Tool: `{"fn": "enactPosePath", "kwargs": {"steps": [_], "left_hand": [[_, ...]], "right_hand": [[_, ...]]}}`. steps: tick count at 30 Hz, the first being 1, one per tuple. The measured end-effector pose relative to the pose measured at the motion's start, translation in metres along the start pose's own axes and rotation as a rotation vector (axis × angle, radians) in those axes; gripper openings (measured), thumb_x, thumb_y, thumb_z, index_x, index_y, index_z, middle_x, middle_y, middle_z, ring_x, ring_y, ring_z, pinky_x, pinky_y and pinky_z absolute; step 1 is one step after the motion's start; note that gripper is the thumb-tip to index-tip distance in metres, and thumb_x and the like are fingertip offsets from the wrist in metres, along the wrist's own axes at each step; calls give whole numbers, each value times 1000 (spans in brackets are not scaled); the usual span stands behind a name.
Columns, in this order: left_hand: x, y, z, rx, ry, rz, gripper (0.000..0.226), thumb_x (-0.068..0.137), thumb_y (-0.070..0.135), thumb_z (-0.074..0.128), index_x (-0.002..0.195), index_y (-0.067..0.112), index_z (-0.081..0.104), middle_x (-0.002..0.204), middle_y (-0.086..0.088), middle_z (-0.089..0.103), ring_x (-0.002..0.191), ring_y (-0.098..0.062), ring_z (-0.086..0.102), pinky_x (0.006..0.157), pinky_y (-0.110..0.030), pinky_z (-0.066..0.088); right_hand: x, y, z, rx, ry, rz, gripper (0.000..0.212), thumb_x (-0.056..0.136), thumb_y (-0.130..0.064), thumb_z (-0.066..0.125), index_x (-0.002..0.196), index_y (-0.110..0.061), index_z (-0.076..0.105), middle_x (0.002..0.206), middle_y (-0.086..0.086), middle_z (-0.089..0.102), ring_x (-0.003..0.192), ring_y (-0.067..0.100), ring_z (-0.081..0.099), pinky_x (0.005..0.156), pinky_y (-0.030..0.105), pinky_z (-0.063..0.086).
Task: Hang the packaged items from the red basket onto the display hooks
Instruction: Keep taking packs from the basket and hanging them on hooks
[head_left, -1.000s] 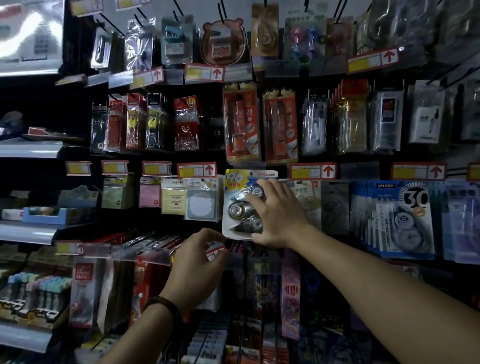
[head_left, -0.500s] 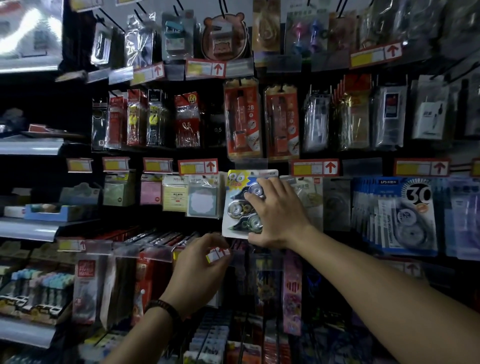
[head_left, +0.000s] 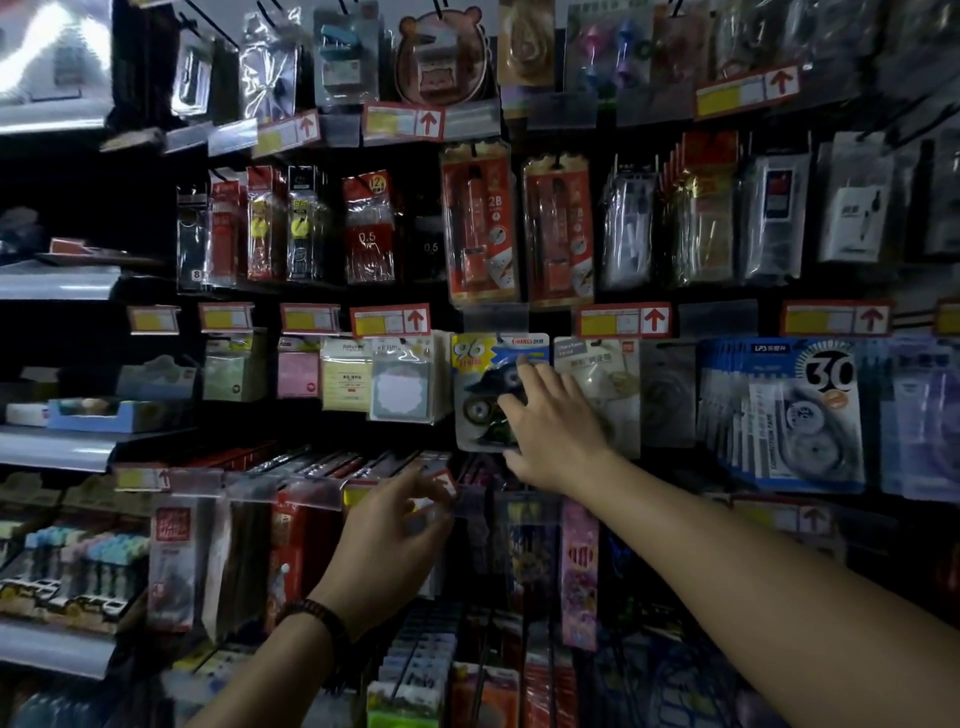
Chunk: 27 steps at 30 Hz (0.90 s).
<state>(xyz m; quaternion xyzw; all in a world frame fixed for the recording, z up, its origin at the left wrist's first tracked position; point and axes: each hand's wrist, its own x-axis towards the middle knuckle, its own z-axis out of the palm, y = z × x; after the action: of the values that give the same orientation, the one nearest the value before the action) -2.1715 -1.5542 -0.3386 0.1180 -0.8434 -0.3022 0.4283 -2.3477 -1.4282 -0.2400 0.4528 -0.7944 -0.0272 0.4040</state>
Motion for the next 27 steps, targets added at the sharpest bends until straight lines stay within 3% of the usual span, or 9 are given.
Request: {"fn": "enactPosePath", "kwargs": {"steps": [3, 9, 12, 14, 16, 20, 21, 24, 27], "left_hand": [[-12, 3, 3, 40, -66, -15, 16, 99, 29, 73, 114, 34, 68, 119, 17, 68, 114, -5, 66, 94, -35, 62], [-73, -11, 20, 153, -343, -42, 18, 101, 24, 71, 118, 27, 68, 113, 16, 70, 104, 2, 68, 91, -29, 62], [-118, -31, 40, 201, -382, -71, 8, 99, 28, 73, 107, 31, 69, 103, 17, 73, 94, 6, 71, 81, -28, 61], [-146, -42, 51, 196, -413, -116, 9, 100, 30, 72, 101, 37, 67, 99, 21, 72, 87, 13, 69, 74, -16, 55], [-181, -55, 72, 196, -471, -169, 4, 101, 31, 71, 104, 33, 69, 96, 24, 70, 82, 15, 67, 70, -10, 51], [-252, -86, 109, 241, -634, -263, 15, 101, 29, 72, 114, 23, 75, 103, 12, 71, 87, -6, 68, 65, -5, 44], [-269, -95, 116, 243, -678, -299, 14, 100, 30, 72, 114, 26, 75, 104, 13, 72, 89, -7, 70, 68, -7, 46], [-315, -122, 137, 228, -763, -345, 11, 97, 41, 72, 108, 37, 73, 102, 20, 74, 89, -2, 73, 79, -31, 62], [-353, -139, 159, 208, -881, -435, 13, 100, 32, 72, 110, 24, 74, 105, 9, 75, 93, -9, 72, 81, -27, 60]], "right_hand": [[-21, 1, 2, 51, -1, -39, 53, 87, -40, 67, 133, -13, 64, 163, 23, 36, 149, 40, 32, 120, 51, 31], [-95, -4, 18, 198, 5, -123, 39, 84, -40, 72, 112, -12, 70, 117, 11, 62, 117, 35, 55, 94, 46, 49], [-145, -16, 38, 307, -52, -127, 40, 89, -43, 68, 118, -16, 68, 111, 7, 61, 111, 30, 54, 89, 43, 49], [-175, -27, 51, 397, -104, -105, 37, 91, -45, 66, 118, -19, 66, 109, 3, 61, 109, 28, 55, 90, 42, 52], [-213, -42, 73, 473, -190, -91, 30, 91, -40, 66, 113, -21, 66, 106, 3, 62, 107, 30, 59, 85, 42, 54], [-304, -72, 125, 573, -393, -23, 27, 93, -31, 67, 115, -16, 68, 109, 8, 64, 107, 31, 60, 79, 39, 50], [-328, -79, 140, 605, -446, 3, 26, 93, -30, 67, 116, -16, 69, 108, 7, 64, 107, 29, 59, 77, 37, 48], [-403, -101, 194, 718, -627, 92, 30, 82, -35, 67, 110, -23, 69, 104, 2, 63, 102, 30, 63, 82, 43, 56], [-472, -119, 239, 759, -840, 227, 31, 87, -41, 69, 115, -28, 68, 118, -2, 64, 108, 22, 63, 85, 40, 57]]}}
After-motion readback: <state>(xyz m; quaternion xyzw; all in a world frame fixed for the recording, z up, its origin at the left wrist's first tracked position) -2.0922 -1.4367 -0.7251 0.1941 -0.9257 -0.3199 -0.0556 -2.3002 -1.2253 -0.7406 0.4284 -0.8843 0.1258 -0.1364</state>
